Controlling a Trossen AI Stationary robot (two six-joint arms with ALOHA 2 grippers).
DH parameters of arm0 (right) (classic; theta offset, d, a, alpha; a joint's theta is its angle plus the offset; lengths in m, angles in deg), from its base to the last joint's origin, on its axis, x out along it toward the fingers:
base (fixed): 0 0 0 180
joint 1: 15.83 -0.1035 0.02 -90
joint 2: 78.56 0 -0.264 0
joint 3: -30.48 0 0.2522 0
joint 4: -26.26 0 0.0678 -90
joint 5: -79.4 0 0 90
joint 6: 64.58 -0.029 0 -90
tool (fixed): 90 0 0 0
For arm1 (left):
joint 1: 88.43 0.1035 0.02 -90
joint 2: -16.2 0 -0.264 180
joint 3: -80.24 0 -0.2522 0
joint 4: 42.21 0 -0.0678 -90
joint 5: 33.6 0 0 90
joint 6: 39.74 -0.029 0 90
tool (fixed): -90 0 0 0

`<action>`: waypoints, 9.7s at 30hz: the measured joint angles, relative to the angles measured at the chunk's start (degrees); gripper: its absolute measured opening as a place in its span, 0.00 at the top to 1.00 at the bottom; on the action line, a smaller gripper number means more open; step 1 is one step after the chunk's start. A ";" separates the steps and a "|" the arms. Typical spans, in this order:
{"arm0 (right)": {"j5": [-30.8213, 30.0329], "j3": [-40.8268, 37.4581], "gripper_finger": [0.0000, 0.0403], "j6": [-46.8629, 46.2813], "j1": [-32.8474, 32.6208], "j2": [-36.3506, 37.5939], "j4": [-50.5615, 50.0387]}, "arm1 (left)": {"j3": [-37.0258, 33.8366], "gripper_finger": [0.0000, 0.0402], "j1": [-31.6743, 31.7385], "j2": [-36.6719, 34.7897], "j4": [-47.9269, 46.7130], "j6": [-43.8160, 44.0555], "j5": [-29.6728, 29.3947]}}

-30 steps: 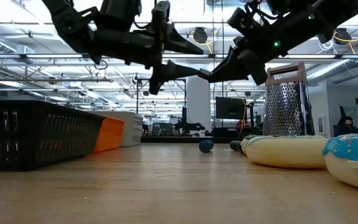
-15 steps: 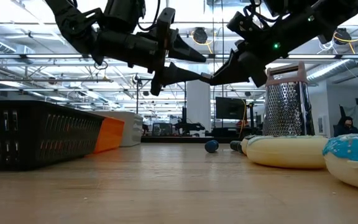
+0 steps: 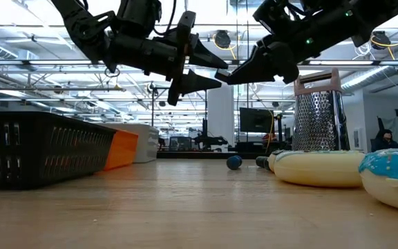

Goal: Pick & Place Food Item
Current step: Put the green food coloring bottle into the orange bin, then put the black food coloring bottle into the orange bin

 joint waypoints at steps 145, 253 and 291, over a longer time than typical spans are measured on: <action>3.75 -4.02 0.84 -37.14 -1.71 -2.85 -27.93 | -39.87 0.47 -15.34 -45.00 -10.87 -4.52 -22.76; -6.45 3.22 0.69 -13.28 -1.64 5.84 -15.37 | -33.21 0.86 -11.19 -45.32 -19.77 -3.12 -15.12; -6.26 3.22 0.72 -16.67 -1.07 5.84 -17.79 | -41.38 0.63 -12.78 -47.53 -19.65 14.48 -19.23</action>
